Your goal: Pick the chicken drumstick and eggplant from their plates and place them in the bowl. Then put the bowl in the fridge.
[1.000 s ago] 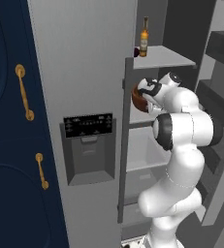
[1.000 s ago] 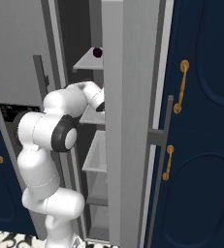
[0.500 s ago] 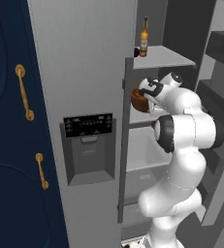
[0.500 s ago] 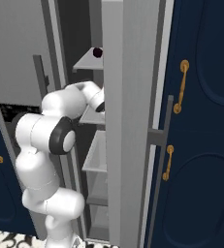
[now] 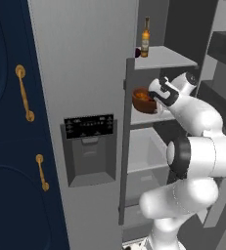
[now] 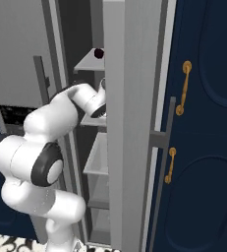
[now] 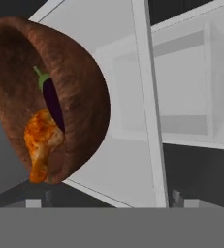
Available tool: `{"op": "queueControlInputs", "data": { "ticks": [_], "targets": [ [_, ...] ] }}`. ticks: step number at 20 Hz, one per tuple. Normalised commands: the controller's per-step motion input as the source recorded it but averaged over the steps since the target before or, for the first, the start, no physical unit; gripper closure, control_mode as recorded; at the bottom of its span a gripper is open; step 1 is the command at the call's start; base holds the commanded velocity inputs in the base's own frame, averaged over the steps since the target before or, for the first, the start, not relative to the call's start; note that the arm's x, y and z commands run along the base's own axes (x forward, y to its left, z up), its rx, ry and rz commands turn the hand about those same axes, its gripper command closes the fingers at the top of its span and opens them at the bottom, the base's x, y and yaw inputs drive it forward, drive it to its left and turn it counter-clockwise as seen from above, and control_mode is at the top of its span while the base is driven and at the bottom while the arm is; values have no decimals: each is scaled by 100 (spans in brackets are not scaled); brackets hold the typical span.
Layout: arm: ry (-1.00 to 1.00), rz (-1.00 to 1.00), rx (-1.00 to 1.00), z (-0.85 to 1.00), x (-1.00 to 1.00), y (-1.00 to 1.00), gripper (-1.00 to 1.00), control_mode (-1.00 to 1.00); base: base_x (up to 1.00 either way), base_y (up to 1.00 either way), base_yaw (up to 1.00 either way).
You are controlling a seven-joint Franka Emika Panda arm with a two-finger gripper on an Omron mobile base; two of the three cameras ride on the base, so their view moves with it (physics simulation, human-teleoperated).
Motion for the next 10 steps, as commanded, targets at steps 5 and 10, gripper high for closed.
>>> {"op": "queueControlInputs", "data": {
  "ticks": [5, 10],
  "targets": [
    [0, -3, -1, 6, -100, 17, -100, -100, 0, 0, 0],
    [0, 0, -18, 22, -100, 1, -100, -100, 0, 0, 0]
  ]
}}
